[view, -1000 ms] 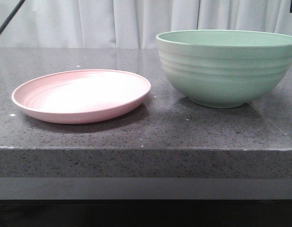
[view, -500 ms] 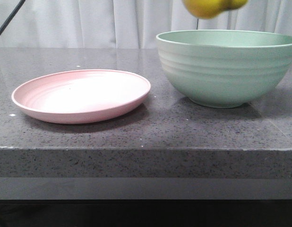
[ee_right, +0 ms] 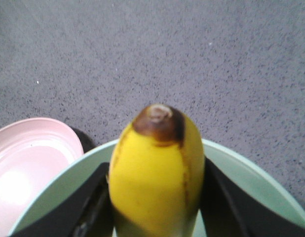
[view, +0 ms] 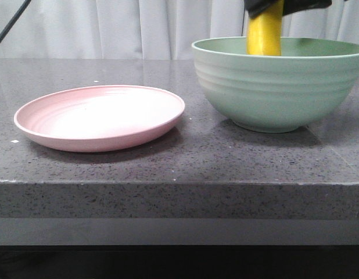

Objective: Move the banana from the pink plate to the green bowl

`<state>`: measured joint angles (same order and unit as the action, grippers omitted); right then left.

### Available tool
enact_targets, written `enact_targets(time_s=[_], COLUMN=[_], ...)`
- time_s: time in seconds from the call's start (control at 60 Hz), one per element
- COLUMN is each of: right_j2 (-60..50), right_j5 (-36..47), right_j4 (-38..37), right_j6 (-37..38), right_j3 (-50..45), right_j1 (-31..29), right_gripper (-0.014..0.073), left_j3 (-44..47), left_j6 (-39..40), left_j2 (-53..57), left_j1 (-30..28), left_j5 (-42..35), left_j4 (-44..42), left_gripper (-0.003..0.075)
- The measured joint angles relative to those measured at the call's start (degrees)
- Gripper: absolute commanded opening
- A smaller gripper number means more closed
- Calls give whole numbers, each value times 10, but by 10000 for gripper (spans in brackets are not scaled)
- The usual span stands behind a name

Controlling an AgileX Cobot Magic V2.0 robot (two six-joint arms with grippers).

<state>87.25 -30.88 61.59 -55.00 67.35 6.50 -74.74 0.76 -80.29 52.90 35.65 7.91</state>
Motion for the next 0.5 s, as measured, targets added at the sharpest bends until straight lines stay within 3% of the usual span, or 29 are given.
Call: enact_targets(time_s=[0.217, 0.5], right_j2=[2, 2], right_j5=[-2, -6], right_j4=[0, 0], right_j6=[-1, -1], right_j3=[0, 0], right_j1=[0, 0], right_gripper=[425, 442], left_j3=[0, 0], left_j6=[0, 0], left_j2=[0, 0], left_j1=[0, 0], left_j5=[0, 0], left_j4=[0, 0], left_gripper=[505, 491])
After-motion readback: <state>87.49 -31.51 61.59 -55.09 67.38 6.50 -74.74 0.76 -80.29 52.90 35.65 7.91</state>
